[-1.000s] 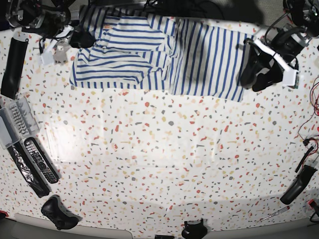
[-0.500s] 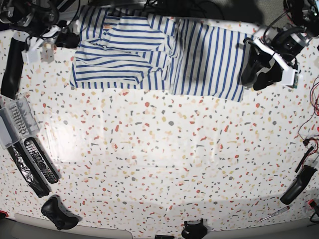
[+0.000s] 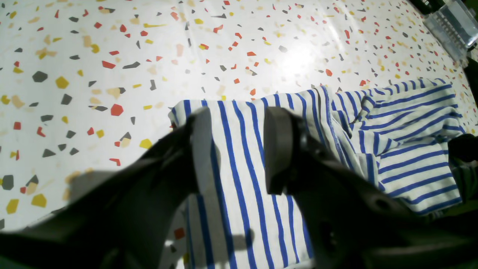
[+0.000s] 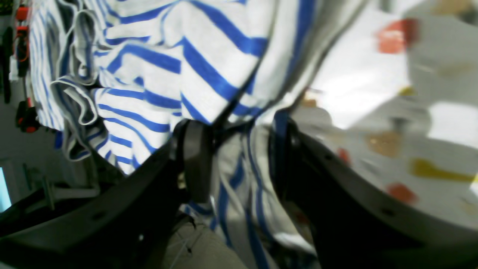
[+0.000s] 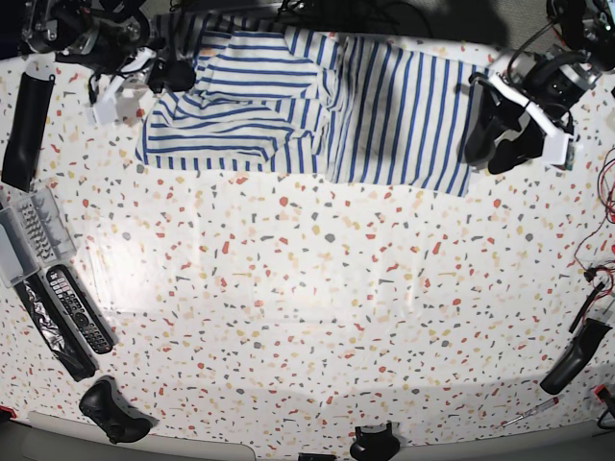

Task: Layout the t-shirt on the table in an organized manner, then fold the t-shirt properly
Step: 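Grasp the other end with the right gripper and fold it inward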

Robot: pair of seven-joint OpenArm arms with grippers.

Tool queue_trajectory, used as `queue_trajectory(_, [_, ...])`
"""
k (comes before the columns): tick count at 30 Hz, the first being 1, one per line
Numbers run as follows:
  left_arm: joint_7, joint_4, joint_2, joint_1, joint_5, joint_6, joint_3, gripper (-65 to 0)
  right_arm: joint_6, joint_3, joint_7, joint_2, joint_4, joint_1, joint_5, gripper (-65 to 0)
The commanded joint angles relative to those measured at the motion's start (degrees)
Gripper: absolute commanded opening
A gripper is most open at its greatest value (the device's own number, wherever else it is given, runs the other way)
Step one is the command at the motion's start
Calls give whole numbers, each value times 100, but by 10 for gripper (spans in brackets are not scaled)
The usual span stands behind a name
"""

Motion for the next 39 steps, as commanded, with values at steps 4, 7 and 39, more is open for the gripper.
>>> queue_trajectory(4, [-136, 114, -35, 2, -133, -52, -26, -437, 34, -118, 170, -57, 70, -11, 33, -398])
queue_trajectory(7, [-133, 114, -35, 2, -131, -52, -26, -437, 34, -127, 258, -234, 70, 20, 31, -398])
queue_trajectory(39, [-136, 107, -33, 118, 13, -52, 101, -437, 34, 1401, -164, -229, 1467, 826, 918, -650])
